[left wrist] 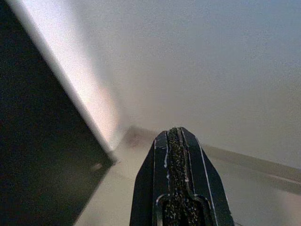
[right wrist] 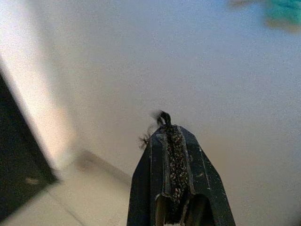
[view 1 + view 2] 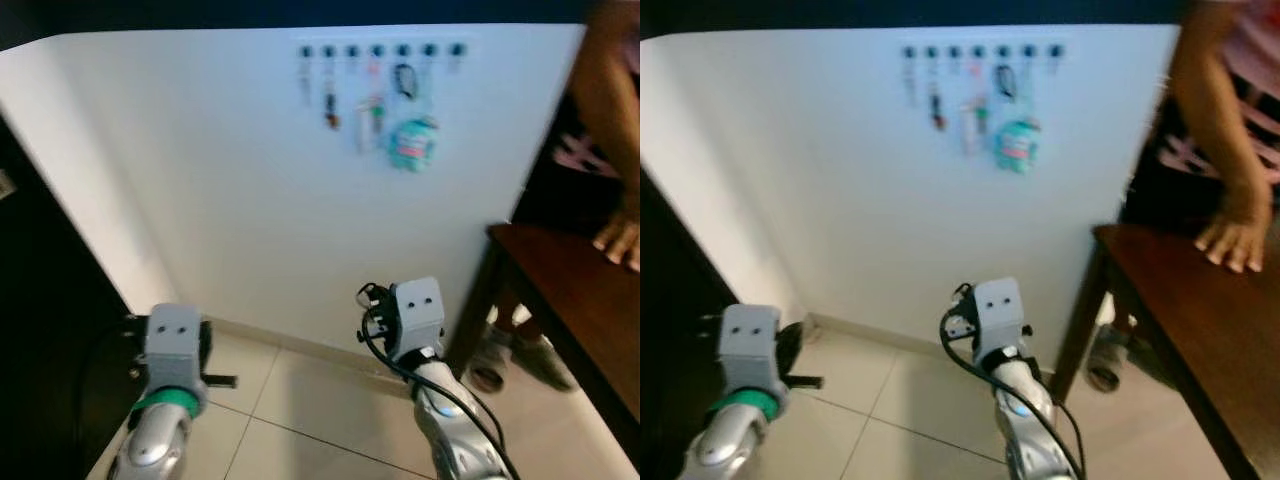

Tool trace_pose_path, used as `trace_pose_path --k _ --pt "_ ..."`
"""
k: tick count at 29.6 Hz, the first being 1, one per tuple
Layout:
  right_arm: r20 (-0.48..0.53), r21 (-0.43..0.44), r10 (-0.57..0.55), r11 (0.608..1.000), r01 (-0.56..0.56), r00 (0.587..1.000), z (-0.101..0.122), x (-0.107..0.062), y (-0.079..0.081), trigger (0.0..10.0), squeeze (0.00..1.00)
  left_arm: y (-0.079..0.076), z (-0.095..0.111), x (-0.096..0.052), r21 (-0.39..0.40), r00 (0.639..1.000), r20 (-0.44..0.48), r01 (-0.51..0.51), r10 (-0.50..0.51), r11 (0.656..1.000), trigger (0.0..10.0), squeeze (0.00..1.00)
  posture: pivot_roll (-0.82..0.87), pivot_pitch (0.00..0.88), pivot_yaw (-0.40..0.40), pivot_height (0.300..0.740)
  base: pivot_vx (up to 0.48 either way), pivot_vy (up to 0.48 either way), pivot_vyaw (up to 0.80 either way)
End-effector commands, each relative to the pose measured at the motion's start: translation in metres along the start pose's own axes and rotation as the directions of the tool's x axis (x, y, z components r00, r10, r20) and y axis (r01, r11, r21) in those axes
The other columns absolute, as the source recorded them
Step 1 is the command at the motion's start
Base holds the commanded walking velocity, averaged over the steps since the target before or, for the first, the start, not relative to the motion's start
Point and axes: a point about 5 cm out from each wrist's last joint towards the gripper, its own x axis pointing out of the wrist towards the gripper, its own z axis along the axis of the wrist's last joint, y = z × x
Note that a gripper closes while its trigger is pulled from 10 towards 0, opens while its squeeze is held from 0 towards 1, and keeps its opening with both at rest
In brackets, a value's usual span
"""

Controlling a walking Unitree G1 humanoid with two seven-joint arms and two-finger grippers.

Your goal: Hang keys on a hook

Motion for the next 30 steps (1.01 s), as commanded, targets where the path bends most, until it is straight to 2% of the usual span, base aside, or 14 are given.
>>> trace_pose_path --k 1,5,11,21,30 --pt "-0.062 0.005 0.022 1.0 -0.021 0.998 -0.012 -0.005 0.002 10.0 0.0 -0.001 -0.008 -0.003 0.005 1.0 -0.026 0.001 -0.001 1.0 10.0 0.0 -0.09 0.08 0.177 0.74 0.0 0.0 0.0" --pt "-0.058 0.0 0.023 1.0 -0.023 0.998 -0.012 -0.005 0.002 10.0 0.0 -0.003 -0.008 -0.004 0.036 1.0 -0.015 0.002 -0.002 0.999 10.0 0.0 -0.09 0.08 0.177 0.74 0.0 0.0 0.0" --pt "-0.025 0.017 -0.004 1.0 0.004 1.0 -0.008 -0.003 -0.003 10.0 0.0 -0.008 0.001 -0.002 0.018 0.999 0.011 0.04 -0.041 0.999 10.0 0.0 -0.09 0.08 0.173 0.74 0.0 0.0 0.0" --pt "-0.027 0.03 -0.001 1.0 0.002 1.0 -0.006 -0.003 -0.005 10.0 0.0 -0.012 -0.004 -0.009 -0.007 0.999 0.0 0.044 -0.044 0.999 10.0 0.0 -0.1 0.077 0.184 0.74 0.0 0.0 0.0" --pt "-0.003 0.033 0.005 0.999 -0.005 1.0 0.006 0.004 -0.005 10.0 0.0 -0.011 -0.001 -0.009 -0.024 0.999 0.015 0.036 -0.036 0.999 10.0 0.0 -0.1 0.076 0.181 0.74 0.0 0.0 0.0"
